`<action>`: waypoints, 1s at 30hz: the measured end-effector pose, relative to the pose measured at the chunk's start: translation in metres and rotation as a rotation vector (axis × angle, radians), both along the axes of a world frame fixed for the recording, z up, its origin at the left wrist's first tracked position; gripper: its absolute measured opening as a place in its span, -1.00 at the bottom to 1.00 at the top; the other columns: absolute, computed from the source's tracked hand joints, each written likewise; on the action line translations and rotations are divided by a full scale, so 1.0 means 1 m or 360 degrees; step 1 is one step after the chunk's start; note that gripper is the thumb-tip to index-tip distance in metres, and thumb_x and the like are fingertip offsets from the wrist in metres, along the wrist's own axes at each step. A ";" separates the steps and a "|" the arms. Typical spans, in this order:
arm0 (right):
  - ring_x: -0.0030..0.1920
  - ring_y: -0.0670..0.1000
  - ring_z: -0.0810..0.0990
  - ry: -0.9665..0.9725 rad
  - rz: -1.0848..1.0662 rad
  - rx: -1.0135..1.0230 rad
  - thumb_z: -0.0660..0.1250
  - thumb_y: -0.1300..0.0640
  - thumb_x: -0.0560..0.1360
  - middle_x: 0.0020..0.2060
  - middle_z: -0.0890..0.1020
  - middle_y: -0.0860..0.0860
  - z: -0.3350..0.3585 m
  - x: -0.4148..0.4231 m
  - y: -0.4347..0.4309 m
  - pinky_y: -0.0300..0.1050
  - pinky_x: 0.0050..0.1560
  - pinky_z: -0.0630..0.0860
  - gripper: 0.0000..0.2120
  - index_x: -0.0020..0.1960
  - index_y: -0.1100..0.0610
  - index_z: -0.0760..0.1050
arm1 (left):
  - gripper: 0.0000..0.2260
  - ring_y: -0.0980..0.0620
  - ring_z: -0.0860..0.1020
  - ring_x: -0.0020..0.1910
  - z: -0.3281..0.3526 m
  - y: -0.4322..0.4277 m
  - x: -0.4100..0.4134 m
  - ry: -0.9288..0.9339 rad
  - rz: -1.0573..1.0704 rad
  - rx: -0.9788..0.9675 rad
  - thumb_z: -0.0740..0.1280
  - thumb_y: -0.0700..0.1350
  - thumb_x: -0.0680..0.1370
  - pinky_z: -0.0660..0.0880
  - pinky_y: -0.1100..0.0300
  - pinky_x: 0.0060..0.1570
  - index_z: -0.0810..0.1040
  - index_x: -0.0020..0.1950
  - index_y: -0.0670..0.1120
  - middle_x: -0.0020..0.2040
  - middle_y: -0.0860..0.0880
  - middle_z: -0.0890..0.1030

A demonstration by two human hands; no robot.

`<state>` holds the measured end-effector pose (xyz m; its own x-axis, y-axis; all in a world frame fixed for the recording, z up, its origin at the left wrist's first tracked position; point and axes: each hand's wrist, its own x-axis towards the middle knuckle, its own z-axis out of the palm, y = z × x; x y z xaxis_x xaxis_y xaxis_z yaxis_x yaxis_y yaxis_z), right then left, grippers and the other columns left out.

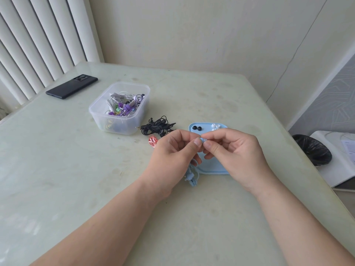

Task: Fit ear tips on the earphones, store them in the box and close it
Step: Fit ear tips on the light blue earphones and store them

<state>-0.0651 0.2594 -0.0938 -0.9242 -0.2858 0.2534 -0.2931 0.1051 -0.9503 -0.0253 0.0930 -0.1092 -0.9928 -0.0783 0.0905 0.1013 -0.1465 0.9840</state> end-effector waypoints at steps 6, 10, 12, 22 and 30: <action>-0.12 0.17 0.71 -0.0048 -0.0019 -0.0052 0.47 0.31 0.52 -0.15 0.73 0.14 -0.002 -0.002 0.001 0.00 -0.08 0.66 -0.80 0.11 0.13 0.67 | -0.92 -0.03 0.58 -0.36 0.001 -0.002 -0.001 -0.0020 -0.0036 0.0063 0.35 -0.24 0.66 0.51 0.20 -0.33 0.59 -0.01 -0.21 -0.21 -0.13 0.65; -0.14 0.14 0.70 -0.0145 0.0017 -0.0074 0.43 0.24 0.57 -0.19 0.74 0.15 0.000 -0.002 0.004 0.03 -0.10 0.65 -0.92 0.01 0.18 0.71 | -0.94 0.00 0.57 -0.35 0.001 0.000 0.000 0.0017 -0.0031 0.0060 0.35 -0.25 0.66 0.48 0.28 -0.38 0.59 0.03 -0.25 -0.20 -0.13 0.65; -0.17 0.10 0.68 -0.0179 0.0039 -0.0073 0.41 0.25 0.58 -0.20 0.74 0.15 0.001 -0.003 0.004 0.00 -0.12 0.64 -0.91 -0.02 0.19 0.71 | -0.94 0.01 0.59 -0.32 -0.001 0.000 0.000 0.0052 -0.0014 0.0040 0.36 -0.26 0.65 0.50 0.26 -0.34 0.60 0.05 -0.25 -0.18 -0.12 0.68; -0.14 0.14 0.68 -0.0371 0.0087 -0.0314 0.45 0.39 0.49 -0.14 0.73 0.20 0.002 -0.005 0.007 -0.01 -0.04 0.61 -0.85 -0.01 0.19 0.70 | -0.92 0.07 0.63 -0.20 -0.004 0.001 -0.002 0.0086 0.0011 -0.0005 0.40 -0.27 0.62 0.56 0.17 -0.14 0.65 0.11 -0.19 -0.12 -0.01 0.71; -0.17 0.12 0.67 -0.0522 0.0060 -0.0404 0.42 0.36 0.49 -0.17 0.73 0.21 0.005 -0.005 0.008 -0.07 -0.12 0.63 -0.83 0.08 0.28 0.66 | -0.91 0.06 0.63 -0.19 -0.006 0.002 -0.002 0.0110 0.0040 0.0018 0.40 -0.26 0.62 0.57 0.14 -0.11 0.64 0.11 -0.16 -0.12 -0.04 0.70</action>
<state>-0.0702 0.2674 -0.0893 -0.9577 -0.2876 0.0139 0.0306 -0.1495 -0.9883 -0.0271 0.0950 -0.1148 -0.9819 -0.1047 0.1581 0.1730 -0.1538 0.9728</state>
